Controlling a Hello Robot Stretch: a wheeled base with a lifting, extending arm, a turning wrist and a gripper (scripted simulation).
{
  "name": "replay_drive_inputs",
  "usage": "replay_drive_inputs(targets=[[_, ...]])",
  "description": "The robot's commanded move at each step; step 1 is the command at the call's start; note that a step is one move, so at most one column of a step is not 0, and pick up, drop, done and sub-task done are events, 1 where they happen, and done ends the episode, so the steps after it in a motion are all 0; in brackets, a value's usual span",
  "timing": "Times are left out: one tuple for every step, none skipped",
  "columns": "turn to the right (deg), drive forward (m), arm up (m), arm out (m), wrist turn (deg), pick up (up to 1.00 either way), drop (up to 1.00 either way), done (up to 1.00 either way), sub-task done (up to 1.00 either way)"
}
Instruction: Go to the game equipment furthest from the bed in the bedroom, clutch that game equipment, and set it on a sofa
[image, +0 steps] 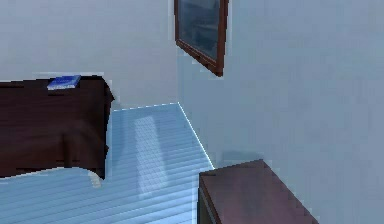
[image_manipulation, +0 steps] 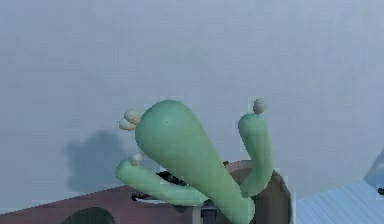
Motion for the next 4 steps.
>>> replay_drive_inputs(targets=[[0.0, 0.0, 0.0, 0.0, 0.0, 1.0, 0.0, 0.0, 0.0], [0.0, 0.0, 0.1, 0.0, 0.0, 0.0, 0.0, 0.0, 0.0], [0.0, 0.0, 0.3, 0.0, 0.0, 0.0, 0.0, 0.0, 0.0], [0.0, 0.0, 0.0, 0.0, -45.0, 0.0, 0.0, 0.0, 0.0]])
